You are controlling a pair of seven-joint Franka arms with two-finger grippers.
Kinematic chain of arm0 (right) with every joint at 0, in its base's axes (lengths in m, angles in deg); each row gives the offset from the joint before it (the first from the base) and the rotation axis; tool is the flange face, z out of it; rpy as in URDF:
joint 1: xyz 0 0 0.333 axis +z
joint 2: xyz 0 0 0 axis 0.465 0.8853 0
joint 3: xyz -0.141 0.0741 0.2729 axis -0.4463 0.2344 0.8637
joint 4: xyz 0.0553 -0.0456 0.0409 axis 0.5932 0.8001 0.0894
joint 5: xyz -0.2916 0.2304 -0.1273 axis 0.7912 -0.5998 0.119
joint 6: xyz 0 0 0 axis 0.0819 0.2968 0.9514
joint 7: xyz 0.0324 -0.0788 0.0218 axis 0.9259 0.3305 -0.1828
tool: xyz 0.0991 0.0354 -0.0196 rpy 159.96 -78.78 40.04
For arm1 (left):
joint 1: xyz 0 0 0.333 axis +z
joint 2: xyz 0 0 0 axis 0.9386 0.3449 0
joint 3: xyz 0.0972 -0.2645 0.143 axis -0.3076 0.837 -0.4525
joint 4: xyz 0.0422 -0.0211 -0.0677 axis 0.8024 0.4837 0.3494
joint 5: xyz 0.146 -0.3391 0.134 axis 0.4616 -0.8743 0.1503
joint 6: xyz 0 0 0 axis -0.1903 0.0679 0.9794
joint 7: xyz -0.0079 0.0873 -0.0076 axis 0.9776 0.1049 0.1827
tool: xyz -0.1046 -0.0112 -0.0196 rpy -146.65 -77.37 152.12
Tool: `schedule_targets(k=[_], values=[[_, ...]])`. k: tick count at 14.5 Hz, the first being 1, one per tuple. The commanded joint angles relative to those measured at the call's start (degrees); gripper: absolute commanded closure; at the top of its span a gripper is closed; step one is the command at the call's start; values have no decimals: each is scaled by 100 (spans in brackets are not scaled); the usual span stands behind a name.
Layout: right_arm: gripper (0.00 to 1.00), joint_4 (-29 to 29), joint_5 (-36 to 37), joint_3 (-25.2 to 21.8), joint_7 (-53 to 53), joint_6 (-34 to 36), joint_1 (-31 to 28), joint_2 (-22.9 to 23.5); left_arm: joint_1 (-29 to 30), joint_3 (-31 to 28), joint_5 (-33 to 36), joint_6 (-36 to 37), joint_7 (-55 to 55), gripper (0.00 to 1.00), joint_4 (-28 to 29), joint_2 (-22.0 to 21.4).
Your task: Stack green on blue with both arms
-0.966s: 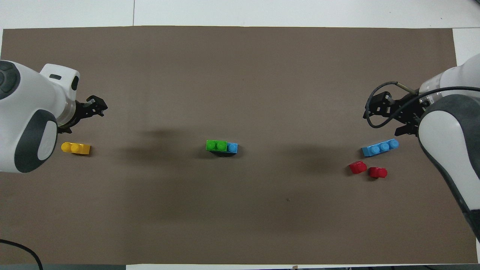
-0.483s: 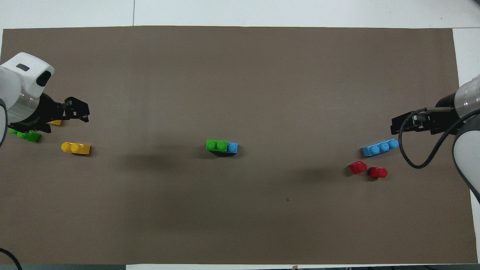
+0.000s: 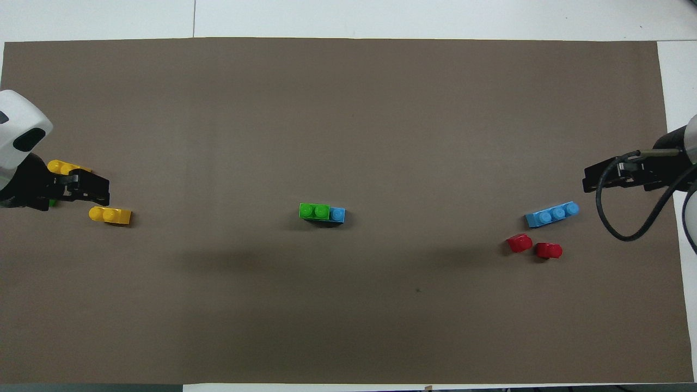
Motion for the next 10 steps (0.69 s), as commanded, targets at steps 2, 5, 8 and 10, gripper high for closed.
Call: schedule_targets(k=[2, 5, 8, 10], values=[[0, -167, 110, 69, 73, 83, -168, 105, 23, -9, -107, -128, -715, 0, 7, -239], [0, -159, 110, 78, 171, 83, -168, 105, 40, 0, -107, -384, -727, 0, -283, -90], [0, -141, 110, 78, 171, 74, -168, 105, 58, -9, -186, -569, -709, 0, -275, -90], [0, -141, 110, 69, 180, 82, -176, 105, 188, -27, -387, -604, -709, 0, -284, -81]])
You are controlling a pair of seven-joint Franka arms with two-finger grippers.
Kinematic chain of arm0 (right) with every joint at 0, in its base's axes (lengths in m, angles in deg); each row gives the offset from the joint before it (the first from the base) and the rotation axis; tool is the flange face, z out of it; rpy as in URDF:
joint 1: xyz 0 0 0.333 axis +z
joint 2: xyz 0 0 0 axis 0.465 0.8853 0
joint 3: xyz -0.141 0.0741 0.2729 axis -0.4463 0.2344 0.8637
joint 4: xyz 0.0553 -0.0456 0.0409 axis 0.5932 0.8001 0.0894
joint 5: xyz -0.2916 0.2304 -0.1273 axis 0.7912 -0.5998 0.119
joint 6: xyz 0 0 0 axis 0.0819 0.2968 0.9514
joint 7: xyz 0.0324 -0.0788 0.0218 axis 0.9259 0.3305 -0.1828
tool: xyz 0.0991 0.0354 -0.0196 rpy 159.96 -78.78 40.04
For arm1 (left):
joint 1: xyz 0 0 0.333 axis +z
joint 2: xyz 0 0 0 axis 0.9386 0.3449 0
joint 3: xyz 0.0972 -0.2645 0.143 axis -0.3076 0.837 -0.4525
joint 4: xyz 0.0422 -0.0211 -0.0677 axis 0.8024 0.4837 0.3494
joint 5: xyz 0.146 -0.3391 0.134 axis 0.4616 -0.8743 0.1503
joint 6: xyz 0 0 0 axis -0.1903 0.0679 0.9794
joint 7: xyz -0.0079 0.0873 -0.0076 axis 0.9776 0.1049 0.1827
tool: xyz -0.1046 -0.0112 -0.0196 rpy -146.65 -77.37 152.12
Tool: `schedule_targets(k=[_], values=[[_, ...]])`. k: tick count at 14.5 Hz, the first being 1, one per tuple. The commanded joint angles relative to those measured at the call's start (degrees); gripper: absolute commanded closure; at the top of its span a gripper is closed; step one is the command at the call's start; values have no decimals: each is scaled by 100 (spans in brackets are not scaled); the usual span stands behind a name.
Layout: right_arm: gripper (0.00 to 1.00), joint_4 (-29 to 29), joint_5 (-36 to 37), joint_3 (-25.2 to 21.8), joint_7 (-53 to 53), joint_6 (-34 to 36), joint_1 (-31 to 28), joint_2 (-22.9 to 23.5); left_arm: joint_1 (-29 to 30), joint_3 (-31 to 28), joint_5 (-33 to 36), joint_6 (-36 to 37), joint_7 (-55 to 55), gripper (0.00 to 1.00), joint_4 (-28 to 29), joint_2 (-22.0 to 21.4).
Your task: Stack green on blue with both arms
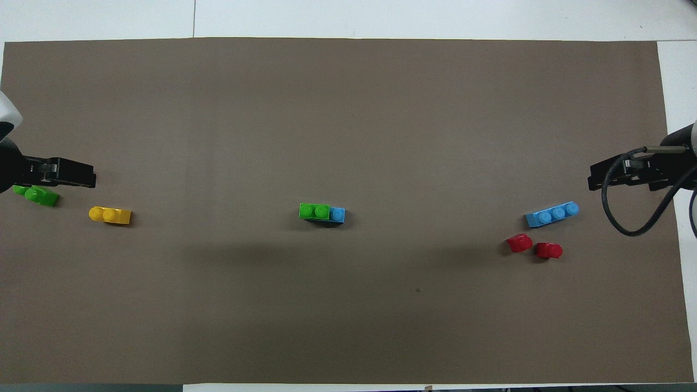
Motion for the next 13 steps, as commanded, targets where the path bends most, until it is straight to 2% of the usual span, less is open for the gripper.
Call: schedule_targets(k=[1, 13], values=[[0, -120, 108, 80, 96, 74, -91, 80, 201, -15, -228, -83, -134, 0, -109, 74], [0, -111, 100, 80, 96, 74, -126, 71, 166, -6, -229, 93, -327, 0, -30, 39]])
